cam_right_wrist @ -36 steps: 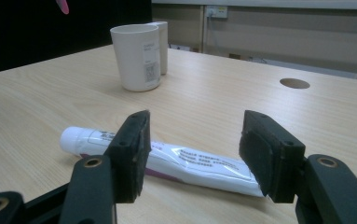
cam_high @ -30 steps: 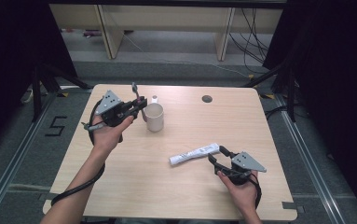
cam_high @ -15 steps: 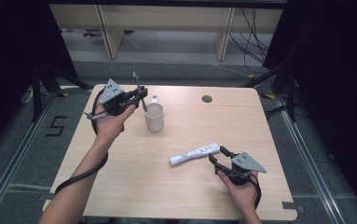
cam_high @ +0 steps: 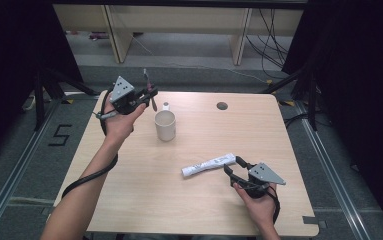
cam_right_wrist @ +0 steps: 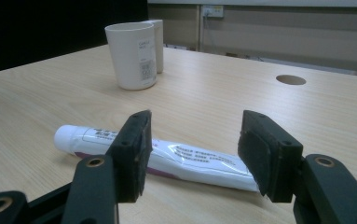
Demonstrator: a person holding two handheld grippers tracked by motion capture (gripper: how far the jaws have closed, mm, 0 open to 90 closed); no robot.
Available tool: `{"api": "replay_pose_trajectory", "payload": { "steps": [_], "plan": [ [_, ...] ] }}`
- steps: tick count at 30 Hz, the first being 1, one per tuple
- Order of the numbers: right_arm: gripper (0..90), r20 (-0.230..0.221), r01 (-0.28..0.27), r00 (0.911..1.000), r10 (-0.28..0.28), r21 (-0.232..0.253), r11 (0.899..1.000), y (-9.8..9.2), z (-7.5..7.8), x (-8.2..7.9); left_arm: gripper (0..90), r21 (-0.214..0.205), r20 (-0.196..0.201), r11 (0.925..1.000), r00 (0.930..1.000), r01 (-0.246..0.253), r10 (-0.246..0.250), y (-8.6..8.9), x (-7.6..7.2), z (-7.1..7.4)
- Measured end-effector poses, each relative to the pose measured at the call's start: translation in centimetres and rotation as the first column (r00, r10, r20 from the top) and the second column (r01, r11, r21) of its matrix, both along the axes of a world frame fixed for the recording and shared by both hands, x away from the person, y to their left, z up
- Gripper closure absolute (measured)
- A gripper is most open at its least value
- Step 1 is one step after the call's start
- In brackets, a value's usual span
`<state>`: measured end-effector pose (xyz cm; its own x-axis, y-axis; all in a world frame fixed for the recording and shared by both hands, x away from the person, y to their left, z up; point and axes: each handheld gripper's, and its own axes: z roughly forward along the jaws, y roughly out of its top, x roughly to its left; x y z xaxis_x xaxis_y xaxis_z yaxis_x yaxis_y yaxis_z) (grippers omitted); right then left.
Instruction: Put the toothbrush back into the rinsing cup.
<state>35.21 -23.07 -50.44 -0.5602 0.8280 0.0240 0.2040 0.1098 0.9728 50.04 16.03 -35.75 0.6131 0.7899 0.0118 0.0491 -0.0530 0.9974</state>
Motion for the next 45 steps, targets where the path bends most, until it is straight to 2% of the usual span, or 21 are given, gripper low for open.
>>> {"api": "replay_pose_trajectory", "payload": {
  "steps": [2,3,6,11,12,13,14,15,19,20,22,23,25,27,29,31,32,34,38,43,45],
  "plan": [
    [44.6,-0.041,0.006,0.9992,-0.005,0.023,1.000,0.1,0.0,-0.3,79.8,0.001,0.000,1.0000,1.0000,-0.001,0.001,-0.1,0.3,0.0],
    [44.6,-0.038,-0.001,0.9993,0.003,0.035,0.999,0.2,0.0,-0.2,79.8,0.014,0.020,0.9999,0.9998,0.000,0.000,-0.1,0.6,0.0],
    [44.6,0.001,-0.003,1.0000,0.003,-0.007,1.000,-0.1,-0.1,0.1,79.7,0.019,0.021,0.9998,0.9998,-0.001,0.001,-0.3,1.1,0.0],
    [44.6,0.003,-0.013,0.9999,0.013,-0.010,1.000,-0.1,-0.1,0.1,79.7,0.027,0.019,0.9996,0.9998,-0.007,0.007,-0.7,2.0,0.1],
    [44.6,-0.050,0.001,0.9987,0.001,0.029,1.000,0.2,-0.1,-0.3,79.7,0.025,0.017,0.9996,0.9998,-0.008,0.007,-0.7,2.1,0.1],
    [44.6,-0.053,0.000,0.9986,0.001,0.024,1.000,0.2,-0.1,-0.3,79.7,0.029,0.019,0.9995,0.9998,-0.012,0.011,-0.8,2.3,0.0],
    [44.6,-0.047,-0.007,0.9989,0.009,0.029,1.000,0.2,-0.1,-0.2,79.7,0.034,0.017,0.9993,0.9998,-0.013,0.013,-0.8,2.5,0.0],
    [44.6,-0.017,-0.018,0.9997,0.019,0.001,1.000,0.0,-0.1,0.0,79.7,0.035,0.015,0.9993,0.9998,-0.014,0.014,-0.9,2.7,0.0],
    [44.6,-0.013,-0.003,0.9999,0.003,0.001,1.000,-0.1,-0.1,0.0,79.7,0.042,0.015,0.9990,0.9998,-0.013,0.012,-1.2,3.3,-0.2],
    [44.6,0.022,0.012,0.9997,-0.012,0.004,1.000,-0.1,-0.1,0.1,79.7,0.042,0.014,0.9991,0.9998,-0.012,0.011,-1.3,3.4,-0.2],
    [44.6,0.011,0.009,0.9999,-0.009,0.009,1.000,0.0,-0.2,0.1,79.7,0.044,0.013,0.9990,0.9999,-0.011,0.010,-1.4,3.8,-0.4],
    [44.6,-0.028,-0.004,0.9996,0.004,-0.007,1.000,-0.2,0.0,-0.1,79.7,0.046,0.009,0.9989,0.9999,-0.012,0.012,-1.5,3.9,-0.4],
    [44.6,-0.018,-0.002,0.9998,0.002,0.009,1.000,-0.1,-0.1,0.0,79.7,0.053,0.009,0.9986,0.9999,-0.011,0.010,-1.6,4.2,-0.6],
    [44.6,-0.037,-0.003,0.9993,0.004,0.015,1.000,-0.1,-0.1,-0.1,79.7,0.060,0.003,0.9982,1.0000,-0.009,0.009,-1.8,4.5,-0.7],
    [44.6,-0.028,-0.001,0.9996,0.002,0.009,1.000,-0.1,-0.1,-0.1,79.7,0.059,0.005,0.9982,1.0000,-0.008,0.007,-2.0,4.8,-0.8],
    [44.6,0.016,0.011,0.9998,-0.011,0.008,1.000,-0.1,-0.2,0.1,79.7,0.059,0.006,0.9982,1.0000,-0.005,0.005,-2.2,5.1,-0.8],
    [44.6,-0.034,-0.003,0.9994,0.003,0.004,1.000,-0.2,0.0,-0.1,79.7,0.058,0.007,0.9983,1.0000,-0.003,0.002,-2.3,5.3,-0.8],
    [44.6,-0.018,0.000,0.9998,0.000,0.012,1.000,-0.2,-0.1,0.0,79.6,0.062,0.007,0.9981,1.0000,-0.002,0.001,-2.4,5.5,-0.7],
    [44.5,-0.048,0.000,0.9989,0.001,0.027,1.000,-0.2,0.0,-0.2,79.6,0.067,0.006,0.9977,1.0000,-0.007,0.007,-2.7,6.1,-0.8],
    [44.5,-0.011,-0.007,0.9999,0.007,0.005,1.000,-0.4,-0.1,0.1,79.6,0.065,-0.002,0.9979,1.0000,0.005,-0.005,-2.9,6.7,-1.2],
    [44.5,-0.047,-0.008,0.9989,0.010,0.031,0.999,-0.2,-0.1,0.0,79.6,0.064,-0.005,0.9980,1.0000,0.008,-0.008,-3.0,7.0,-1.4]
  ]
}}
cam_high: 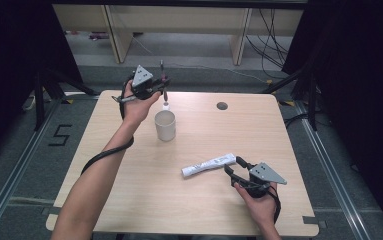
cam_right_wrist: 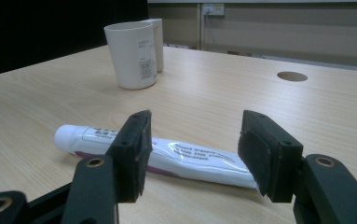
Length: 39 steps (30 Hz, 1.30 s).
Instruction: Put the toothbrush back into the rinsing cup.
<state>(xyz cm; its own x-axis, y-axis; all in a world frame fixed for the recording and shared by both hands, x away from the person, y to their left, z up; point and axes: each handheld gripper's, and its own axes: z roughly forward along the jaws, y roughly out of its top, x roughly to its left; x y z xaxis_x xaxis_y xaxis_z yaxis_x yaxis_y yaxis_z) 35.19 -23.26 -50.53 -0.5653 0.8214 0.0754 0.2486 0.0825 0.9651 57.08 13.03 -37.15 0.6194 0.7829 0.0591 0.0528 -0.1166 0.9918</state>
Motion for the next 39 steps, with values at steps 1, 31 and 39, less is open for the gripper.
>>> {"api": "replay_pose_trajectory", "payload": {
  "steps": [1,31,39],
  "plan": [
    [44.5,0.000,-0.005,1.0000,0.005,0.005,1.000,0.0,0.0,0.0,79.6,0.001,-0.002,1.0000,1.0000,-0.002,0.002,0.0,0.1,-0.1],
    [44.4,0.028,-0.010,0.9996,0.011,-0.022,1.000,0.1,-0.3,0.4,79.4,0.025,-0.089,0.9991,0.9954,-0.033,0.035,-0.4,2.6,-2.9],
    [44.4,-0.021,-0.007,0.9997,0.007,0.016,1.000,0.4,-0.4,0.1,79.3,0.036,-0.115,0.9987,0.9925,-0.037,0.041,-0.5,2.7,-3.3]
  ]
}}
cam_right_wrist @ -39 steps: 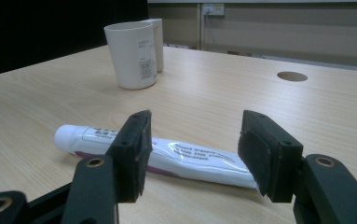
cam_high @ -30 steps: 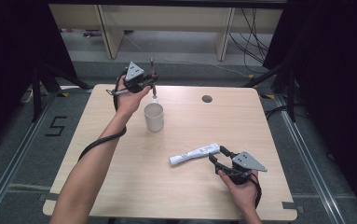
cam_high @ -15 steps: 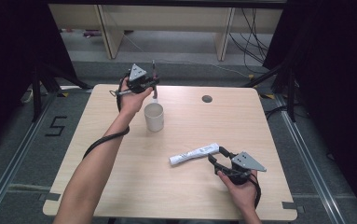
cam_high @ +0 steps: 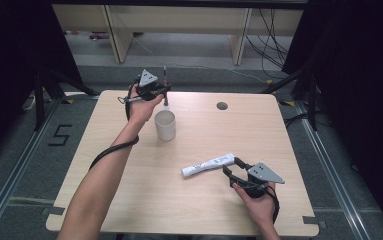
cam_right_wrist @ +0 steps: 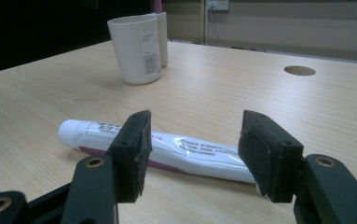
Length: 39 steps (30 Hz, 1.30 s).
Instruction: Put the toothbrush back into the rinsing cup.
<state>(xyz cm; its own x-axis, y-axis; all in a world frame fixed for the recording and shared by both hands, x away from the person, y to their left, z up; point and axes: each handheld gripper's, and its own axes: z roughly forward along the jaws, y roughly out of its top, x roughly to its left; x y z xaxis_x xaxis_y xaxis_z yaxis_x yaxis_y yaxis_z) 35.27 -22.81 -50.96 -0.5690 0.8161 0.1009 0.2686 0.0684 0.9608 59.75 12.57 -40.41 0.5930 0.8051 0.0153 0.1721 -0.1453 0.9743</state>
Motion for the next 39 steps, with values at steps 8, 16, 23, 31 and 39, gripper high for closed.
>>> {"api": "replay_pose_trajectory", "payload": {
  "steps": [8,16,23,31,39],
  "plan": [
    [44.2,-0.013,0.003,0.9999,-0.003,0.000,1.000,-0.1,0.1,-0.1,79.2,0.010,-0.031,0.9999,0.9995,-0.008,0.008,0.1,0.2,-0.7],
    [43.9,-0.008,0.005,1.0000,-0.005,-0.014,1.000,-0.1,-0.1,0.0,79.2,0.007,-0.053,1.0000,0.9986,-0.006,0.007,0.1,0.4,-1.3],
    [43.8,-0.021,-0.001,0.9998,0.001,-0.022,1.000,-0.1,-0.1,0.0,79.2,0.006,-0.078,0.9999,0.9968,-0.014,0.015,0.2,0.5,-1.7],
    [43.7,0.010,-0.006,0.9999,0.006,-0.041,0.999,-0.3,-0.2,0.2,79.2,0.020,-0.109,0.9995,0.9937,-0.025,0.027,0.1,0.6,-2.3],
    [43.6,0.016,-0.003,0.9999,0.004,-0.044,0.999,-0.3,-0.1,0.2,79.3,0.022,-0.145,0.9990,0.9886,-0.038,0.041,0.1,0.7,-2.6]
  ]
}}
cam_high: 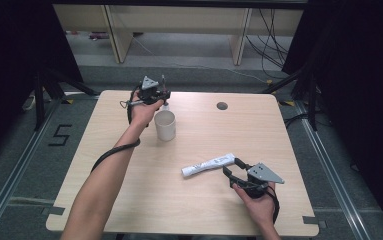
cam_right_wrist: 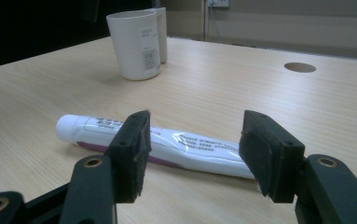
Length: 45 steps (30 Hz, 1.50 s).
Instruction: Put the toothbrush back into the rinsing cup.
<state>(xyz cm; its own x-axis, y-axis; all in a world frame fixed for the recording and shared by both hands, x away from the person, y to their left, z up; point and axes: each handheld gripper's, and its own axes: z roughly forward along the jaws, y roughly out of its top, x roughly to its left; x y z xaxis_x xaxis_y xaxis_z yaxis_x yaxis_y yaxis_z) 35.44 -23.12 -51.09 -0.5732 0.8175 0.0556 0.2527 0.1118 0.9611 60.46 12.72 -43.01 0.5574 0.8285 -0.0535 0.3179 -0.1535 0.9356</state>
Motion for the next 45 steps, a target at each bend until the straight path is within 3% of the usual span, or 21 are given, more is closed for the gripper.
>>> {"api": "replay_pose_trajectory", "payload": {
  "steps": [3,9,10,16,18,24,25,26,29,38,39,43,45],
  "plan": [
    [43.5,-0.003,-0.008,1.0000,0.008,0.015,1.000,0.0,0.0,0.0,79.4,0.000,-0.011,1.0000,0.9999,0.000,0.000,0.0,0.0,-0.1],
    [43.6,0.001,-0.010,1.0000,0.010,0.002,1.000,0.0,0.0,0.0,79.4,0.010,-0.029,0.9999,0.9996,0.004,-0.004,0.0,0.0,-0.2],
    [43.5,-0.015,-0.019,0.9997,0.019,0.016,1.000,0.1,0.0,0.0,79.3,0.011,-0.033,0.9999,0.9994,0.004,-0.004,0.0,0.0,-0.3],
    [43.5,-0.002,-0.001,1.0000,0.001,-0.001,1.000,0.0,0.0,0.0,79.3,0.020,-0.050,0.9997,0.9987,0.012,-0.011,-0.1,0.2,-0.6],
    [43.5,-0.025,-0.011,0.9996,0.012,0.023,1.000,0.1,0.0,-0.1,79.2,0.023,-0.053,0.9997,0.9985,0.012,-0.011,-0.1,0.2,-0.8],
    [43.4,-0.004,-0.001,1.0000,0.001,0.000,1.000,0.0,0.0,0.0,79.1,0.018,-0.062,0.9998,0.9980,0.008,-0.007,-0.1,0.4,-1.1],
    [43.4,-0.026,0.005,0.9996,-0.004,0.015,1.000,0.1,0.0,-0.2,79.1,0.019,-0.063,0.9998,0.9980,0.009,-0.008,-0.1,0.4,-1.1],
    [43.4,-0.013,0.002,0.9999,-0.002,0.005,1.000,0.0,0.0,-0.1,79.1,0.020,-0.065,0.9997,0.9978,0.012,-0.011,-0.1,0.4,-1.1],
    [43.3,-0.027,0.005,0.9996,-0.004,0.015,1.000,0.1,0.0,-0.2,79.1,0.020,-0.067,0.9997,0.9977,0.011,-0.010,-0.1,0.4,-1.1],
    [43.3,-0.001,-0.009,1.0000,0.009,0.012,1.000,0.1,0.0,0.1,78.9,0.046,-0.089,0.9988,0.9960,0.014,-0.010,0.0,0.5,-1.4],
    [43.3,-0.030,0.001,0.9995,-0.001,0.015,1.000,0.1,0.0,-0.2,79.0,0.047,-0.090,0.9988,0.9959,0.014,-0.010,0.0,0.5,-1.4],
    [43.2,-0.028,-0.023,0.9993,0.023,0.025,0.999,0.1,0.0,-0.1,78.9,0.047,-0.086,0.9987,0.9962,0.016,-0.012,0.0,0.5,-1.5],
    [43.2,-0.028,-0.003,0.9996,0.004,0.018,1.000,0.2,0.0,-0.2,78.8,0.048,-0.088,0.9987,0.9960,0.017,-0.013,0.0,0.5,-1.5]
  ]
}}
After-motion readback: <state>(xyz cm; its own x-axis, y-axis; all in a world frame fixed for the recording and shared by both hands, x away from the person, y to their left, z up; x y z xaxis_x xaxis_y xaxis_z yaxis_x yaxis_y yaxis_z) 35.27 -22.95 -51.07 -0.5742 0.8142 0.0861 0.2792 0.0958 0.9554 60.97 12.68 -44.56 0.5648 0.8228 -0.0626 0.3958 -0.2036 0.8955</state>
